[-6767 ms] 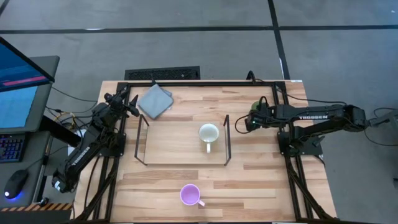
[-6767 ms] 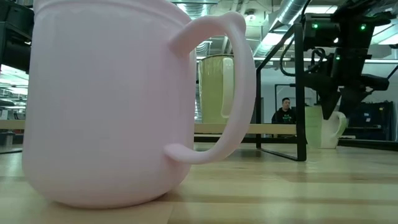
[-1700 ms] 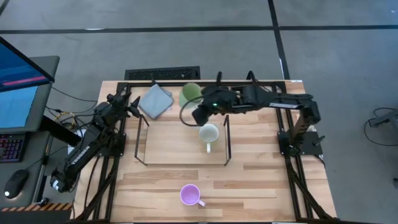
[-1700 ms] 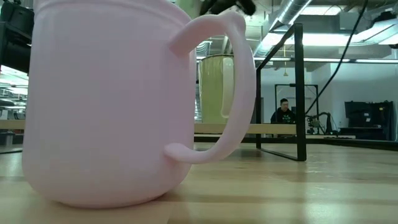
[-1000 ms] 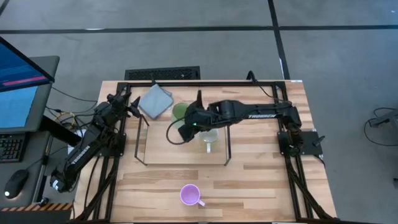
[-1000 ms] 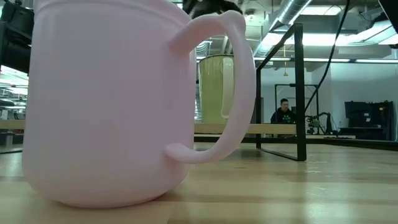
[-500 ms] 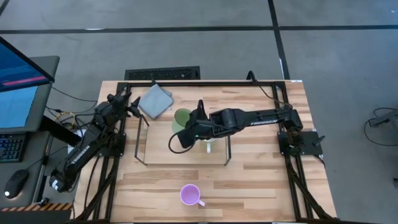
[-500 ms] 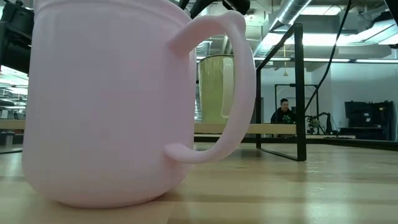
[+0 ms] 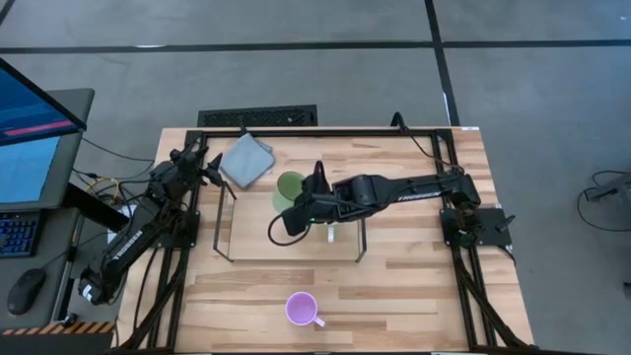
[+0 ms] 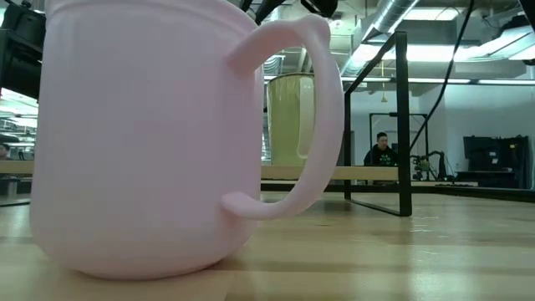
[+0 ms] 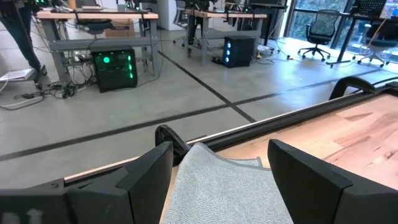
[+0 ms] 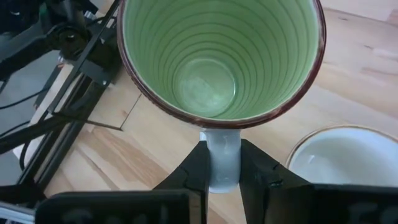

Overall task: Stack small to large cups/mugs on shelf
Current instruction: Put the green mug on the shelf

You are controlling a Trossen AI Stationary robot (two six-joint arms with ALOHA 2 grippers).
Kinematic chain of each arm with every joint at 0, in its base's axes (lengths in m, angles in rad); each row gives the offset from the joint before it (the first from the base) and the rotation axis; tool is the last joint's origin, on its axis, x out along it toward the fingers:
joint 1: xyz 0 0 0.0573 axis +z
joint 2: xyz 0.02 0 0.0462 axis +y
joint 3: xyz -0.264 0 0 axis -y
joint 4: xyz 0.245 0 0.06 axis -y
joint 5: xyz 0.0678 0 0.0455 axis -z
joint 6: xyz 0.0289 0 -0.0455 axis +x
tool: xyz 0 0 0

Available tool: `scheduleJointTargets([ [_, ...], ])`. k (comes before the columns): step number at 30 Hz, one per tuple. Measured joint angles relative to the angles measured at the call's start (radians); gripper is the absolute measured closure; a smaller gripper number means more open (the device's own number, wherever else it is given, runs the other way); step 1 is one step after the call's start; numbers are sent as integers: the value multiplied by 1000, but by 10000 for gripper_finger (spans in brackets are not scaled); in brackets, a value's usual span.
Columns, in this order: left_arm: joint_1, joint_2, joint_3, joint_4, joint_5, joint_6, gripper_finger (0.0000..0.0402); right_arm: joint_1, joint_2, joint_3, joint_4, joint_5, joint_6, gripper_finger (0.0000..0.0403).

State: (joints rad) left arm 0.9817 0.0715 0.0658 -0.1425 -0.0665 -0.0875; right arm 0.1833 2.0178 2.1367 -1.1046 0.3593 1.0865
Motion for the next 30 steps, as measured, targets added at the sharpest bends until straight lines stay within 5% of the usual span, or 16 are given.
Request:
scheduleJointTargets([
  [30,0,0,0,0,0,-1,148,-229,42,-27,71,2,-171,333],
])
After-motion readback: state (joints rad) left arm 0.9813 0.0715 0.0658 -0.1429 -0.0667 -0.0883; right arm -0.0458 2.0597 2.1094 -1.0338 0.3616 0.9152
